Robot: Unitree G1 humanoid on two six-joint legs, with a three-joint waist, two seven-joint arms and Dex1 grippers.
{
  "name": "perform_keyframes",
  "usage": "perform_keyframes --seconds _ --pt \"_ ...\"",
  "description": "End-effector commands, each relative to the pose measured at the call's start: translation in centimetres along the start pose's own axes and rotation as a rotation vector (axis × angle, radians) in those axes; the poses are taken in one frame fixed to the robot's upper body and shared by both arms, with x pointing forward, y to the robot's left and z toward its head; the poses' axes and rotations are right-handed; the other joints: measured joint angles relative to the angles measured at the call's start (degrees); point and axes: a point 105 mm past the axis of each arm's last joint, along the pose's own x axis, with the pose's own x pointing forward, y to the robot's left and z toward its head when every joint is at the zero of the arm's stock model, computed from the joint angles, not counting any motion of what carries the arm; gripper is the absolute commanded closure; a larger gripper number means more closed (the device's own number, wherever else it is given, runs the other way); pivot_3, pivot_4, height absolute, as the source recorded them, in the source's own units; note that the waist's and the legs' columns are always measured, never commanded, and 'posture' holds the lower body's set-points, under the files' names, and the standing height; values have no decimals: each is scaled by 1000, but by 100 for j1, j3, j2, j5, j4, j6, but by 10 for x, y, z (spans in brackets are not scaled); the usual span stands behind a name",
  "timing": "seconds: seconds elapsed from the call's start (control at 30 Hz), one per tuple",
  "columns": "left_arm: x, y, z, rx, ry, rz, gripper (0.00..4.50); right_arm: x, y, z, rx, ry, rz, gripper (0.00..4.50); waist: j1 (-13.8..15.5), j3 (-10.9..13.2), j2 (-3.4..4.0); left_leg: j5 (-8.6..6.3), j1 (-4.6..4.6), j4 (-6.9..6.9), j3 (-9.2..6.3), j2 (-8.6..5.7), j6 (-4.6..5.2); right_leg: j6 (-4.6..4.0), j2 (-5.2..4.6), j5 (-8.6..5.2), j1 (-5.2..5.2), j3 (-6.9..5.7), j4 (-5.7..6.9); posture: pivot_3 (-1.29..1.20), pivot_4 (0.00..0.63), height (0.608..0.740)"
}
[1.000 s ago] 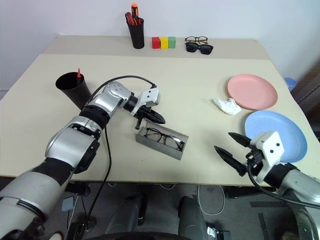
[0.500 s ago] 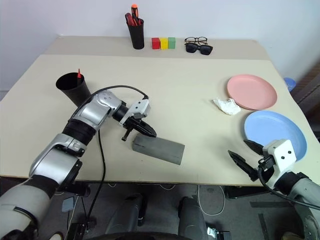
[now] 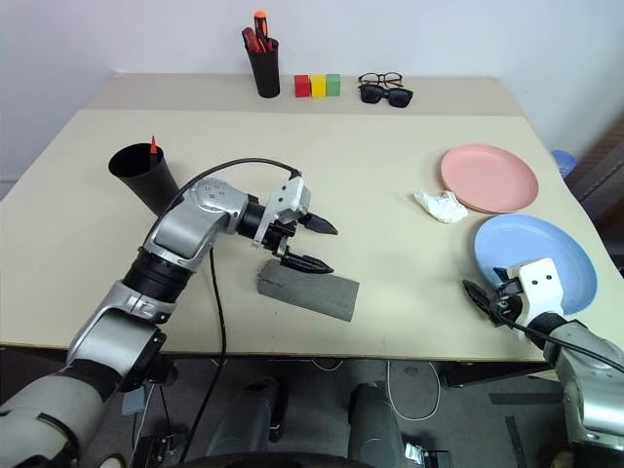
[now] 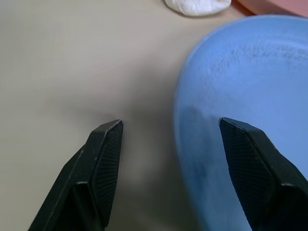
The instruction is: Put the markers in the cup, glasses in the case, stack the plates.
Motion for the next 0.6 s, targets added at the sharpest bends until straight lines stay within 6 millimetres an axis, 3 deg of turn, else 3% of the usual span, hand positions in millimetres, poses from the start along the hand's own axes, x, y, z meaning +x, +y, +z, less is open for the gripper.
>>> perform_keyframes --seconds 0.03,0.07,0.17,0.3,0.33,0.6 --pt "2 3 21 47 -50 46 31 3 -3 12 -38 -1 -12 1275 6 0 0 0 0 0 0 0 0 0 0 0 0 0 0 0 150 740" --pt "2 3 21 42 -47 44 31 5 -3 13 -26 3 -14 1275 6 0 0 0 0 -1 0 0 0 0 0 0 1 0 0 0 150 740" --pt "3 3 25 32 -61 48 0 8 -1 17 -2 13 -13 2144 4 0 0 0 0 0 0 -1 0 1 0 0 2 0 -1 0 150 740" --pt "4 2 26 29 -63 58 0 8 1 21 3 21 -20 4204 -5 0 0 0 1 0 -1 0 0 1 1 0 2 0 -1 0 150 740" --pt "4 2 26 28 -63 59 0 8 1 22 3 22 -21 4475 -10 -1 0 0 1 0 -1 0 0 1 1 0 2 0 -1 0 150 740" --pt "7 1 26 34 -74 64 0 -7 -13 30 -50 38 -131 4475 15 -1 -1 0 6 -2 0 0 0 1 0 0 8 0 -4 0 150 740"
